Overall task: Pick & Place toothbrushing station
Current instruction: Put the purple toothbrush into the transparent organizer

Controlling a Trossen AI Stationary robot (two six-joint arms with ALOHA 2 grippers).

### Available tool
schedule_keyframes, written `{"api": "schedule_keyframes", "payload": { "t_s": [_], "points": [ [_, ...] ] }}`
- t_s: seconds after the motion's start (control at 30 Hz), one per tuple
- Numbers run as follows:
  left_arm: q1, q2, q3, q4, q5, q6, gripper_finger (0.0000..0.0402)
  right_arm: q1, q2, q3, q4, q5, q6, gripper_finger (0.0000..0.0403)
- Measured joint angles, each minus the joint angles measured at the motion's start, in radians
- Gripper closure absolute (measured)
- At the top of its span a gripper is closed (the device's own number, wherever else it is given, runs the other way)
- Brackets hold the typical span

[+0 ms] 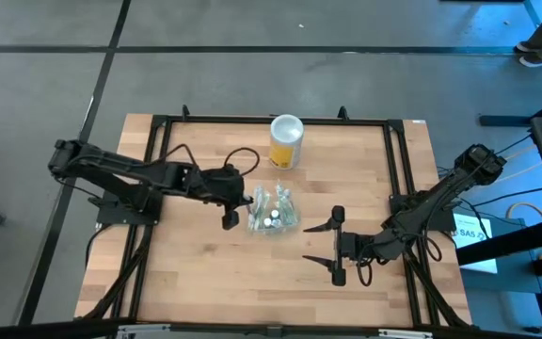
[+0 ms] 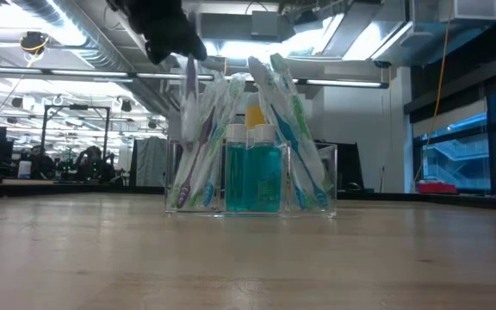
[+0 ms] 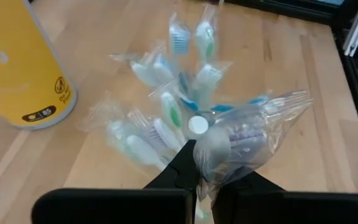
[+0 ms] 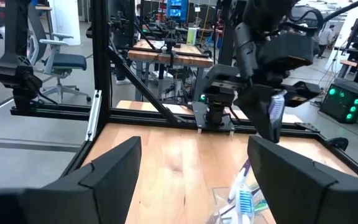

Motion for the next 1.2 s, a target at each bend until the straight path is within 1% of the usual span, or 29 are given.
{"api": "schedule_keyframes", "payload": {
  "t_s": [0.33, 0.57, 0.7, 0.87, 1.2],
  "points": [
    [0.014, 0.023, -0.002, -0.005, 0.015, -0.017, 0.0392, 0.000, 0.000, 0.000, 0.000, -0.024, 0.007, 0.0087],
    [-0.009, 0.102, -0.003, -0.003, 0.018, -0.028, 0.0392, 0.000, 0.000, 0.000, -0.005, -0.025, 0.007, 0.0076],
    [-0.011, 0.129, -0.003, 0.002, 0.018, -0.026, 0.0392, 0.000, 0.000, 0.000, -0.005, -0.065, 0.026, 0.0072],
    [-0.010, 0.130, -0.003, 0.000, 0.033, -0.011, 0.0387, 0.000, 0.000, 0.000, -0.008, -0.104, 0.025, 0.0067],
    [-0.013, 0.149, -0.005, -0.003, 0.038, -0.002, 0.0368, 0.000, 0.000, 0.000, -0.008, -0.104, 0.025, 0.0078]
  ]
}}
